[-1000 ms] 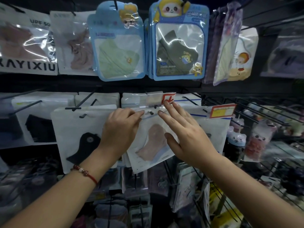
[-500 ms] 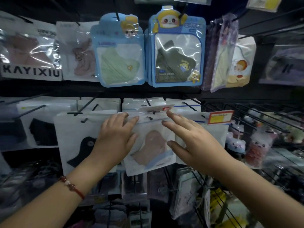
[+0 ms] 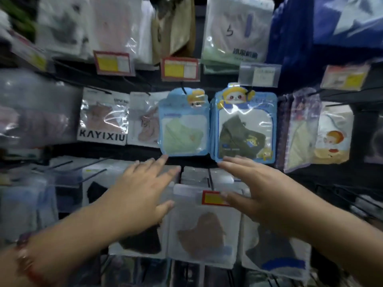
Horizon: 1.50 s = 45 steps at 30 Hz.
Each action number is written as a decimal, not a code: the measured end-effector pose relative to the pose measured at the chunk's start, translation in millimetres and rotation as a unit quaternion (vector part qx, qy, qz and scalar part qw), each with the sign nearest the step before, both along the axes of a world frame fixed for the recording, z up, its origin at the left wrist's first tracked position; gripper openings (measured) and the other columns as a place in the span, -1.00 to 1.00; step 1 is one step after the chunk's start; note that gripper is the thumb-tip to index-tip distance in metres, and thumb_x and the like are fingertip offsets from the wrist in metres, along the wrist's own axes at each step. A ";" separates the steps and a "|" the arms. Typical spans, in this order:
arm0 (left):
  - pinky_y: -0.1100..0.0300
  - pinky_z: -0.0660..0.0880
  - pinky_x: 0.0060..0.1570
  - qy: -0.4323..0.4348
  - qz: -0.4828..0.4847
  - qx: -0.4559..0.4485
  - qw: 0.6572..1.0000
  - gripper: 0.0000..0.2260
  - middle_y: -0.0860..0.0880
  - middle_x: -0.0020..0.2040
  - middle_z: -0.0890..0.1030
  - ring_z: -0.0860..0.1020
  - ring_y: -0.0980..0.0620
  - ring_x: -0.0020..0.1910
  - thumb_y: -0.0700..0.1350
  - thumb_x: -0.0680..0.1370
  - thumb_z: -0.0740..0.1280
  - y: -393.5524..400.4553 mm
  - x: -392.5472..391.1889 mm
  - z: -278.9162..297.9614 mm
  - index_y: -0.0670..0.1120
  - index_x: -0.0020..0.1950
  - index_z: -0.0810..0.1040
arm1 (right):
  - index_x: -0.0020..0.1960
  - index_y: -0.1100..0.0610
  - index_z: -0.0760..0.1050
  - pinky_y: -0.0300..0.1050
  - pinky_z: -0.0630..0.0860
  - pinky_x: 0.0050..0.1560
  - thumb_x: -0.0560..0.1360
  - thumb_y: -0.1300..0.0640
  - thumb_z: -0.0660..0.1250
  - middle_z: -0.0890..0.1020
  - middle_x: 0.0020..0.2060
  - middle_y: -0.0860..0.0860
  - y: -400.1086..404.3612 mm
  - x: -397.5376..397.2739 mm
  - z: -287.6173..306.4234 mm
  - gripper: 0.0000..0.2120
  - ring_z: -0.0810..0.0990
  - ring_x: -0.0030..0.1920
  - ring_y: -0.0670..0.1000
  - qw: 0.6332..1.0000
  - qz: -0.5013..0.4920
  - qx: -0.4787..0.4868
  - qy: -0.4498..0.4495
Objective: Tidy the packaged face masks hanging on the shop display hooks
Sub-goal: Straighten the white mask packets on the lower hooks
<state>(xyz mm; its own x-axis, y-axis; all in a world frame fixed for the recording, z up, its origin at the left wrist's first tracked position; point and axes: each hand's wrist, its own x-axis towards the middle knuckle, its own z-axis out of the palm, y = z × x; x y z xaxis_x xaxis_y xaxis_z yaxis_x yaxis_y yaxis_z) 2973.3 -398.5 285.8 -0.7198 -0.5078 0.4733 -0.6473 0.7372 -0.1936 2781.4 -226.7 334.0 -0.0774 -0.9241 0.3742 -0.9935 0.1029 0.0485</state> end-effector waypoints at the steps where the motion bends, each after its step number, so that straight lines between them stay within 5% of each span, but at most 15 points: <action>1: 0.00 -0.05 0.56 -0.014 0.032 0.012 0.999 -0.32 0.02 0.64 -0.19 -0.02 -0.03 0.61 0.36 0.59 0.05 -1.1 7.3 18.1 0.20 0.61 -0.16 | 0.57 -0.21 -0.01 -0.25 -0.03 0.46 0.57 -0.25 0.17 0.05 0.54 -0.30 -7.9 6.0 14.6 -0.35 -0.03 0.54 -0.21 1.000 0.020 -0.012 0.010; 10: 0.03 0.17 0.51 -0.029 0.108 0.037 0.993 -0.32 -0.01 0.63 0.05 0.16 -0.06 0.57 0.32 0.58 0.18 -38.5 83.9 92.9 0.19 0.61 -0.01 | 0.58 -0.15 -0.04 -0.07 0.05 0.53 0.54 -0.27 0.22 0.07 0.57 -0.14 -64.2 68.7 71.1 -0.27 0.03 0.55 -0.08 0.997 0.069 0.008 0.030; 16: 0.05 0.13 0.51 0.007 0.142 0.035 0.989 -0.32 -0.02 0.64 0.00 0.10 -0.04 0.59 0.31 0.59 0.18 -74.2 175.2 84.4 0.19 0.62 -0.05 | 0.57 -0.22 -0.16 -0.01 0.03 0.55 0.52 -0.28 0.24 -0.03 0.58 -0.19 -100.0 139.3 77.2 -0.20 -0.02 0.57 -0.06 0.997 0.076 0.009 0.015; 28: 0.00 0.16 0.50 0.003 0.171 0.061 0.983 -0.32 -0.03 0.65 -0.04 0.06 -0.06 0.60 0.34 0.58 0.17 -172.5 345.7 84.5 0.18 0.61 0.00 | 0.59 -0.09 -0.05 -0.05 0.12 0.52 0.55 -0.22 0.27 0.07 0.57 -0.13 -225.7 322.0 68.7 -0.24 0.10 0.55 -0.02 0.994 0.105 0.013 0.001; 40: -0.04 0.15 0.52 0.021 0.132 0.054 0.990 -0.33 -0.05 0.65 -0.05 0.06 -0.09 0.60 0.35 0.57 0.16 -252.0 359.6 108.9 0.19 0.61 0.02 | 0.60 -0.05 -0.02 0.11 0.15 0.51 0.54 -0.21 0.28 0.04 0.59 -0.07 -316.3 368.1 81.6 -0.24 0.12 0.55 0.09 0.998 0.056 0.022 0.030; 45: -0.08 0.08 0.53 0.041 0.116 0.055 0.991 -0.18 -0.01 0.64 -0.17 -0.07 -0.09 0.62 0.50 0.46 0.09 -281.0 356.1 113.0 0.22 0.62 -0.10 | 0.59 -0.08 -0.03 0.15 0.07 0.51 0.55 -0.25 0.23 -0.02 0.59 -0.09 -346.3 365.0 87.0 -0.26 -0.01 0.57 0.16 0.998 0.042 -0.025 0.034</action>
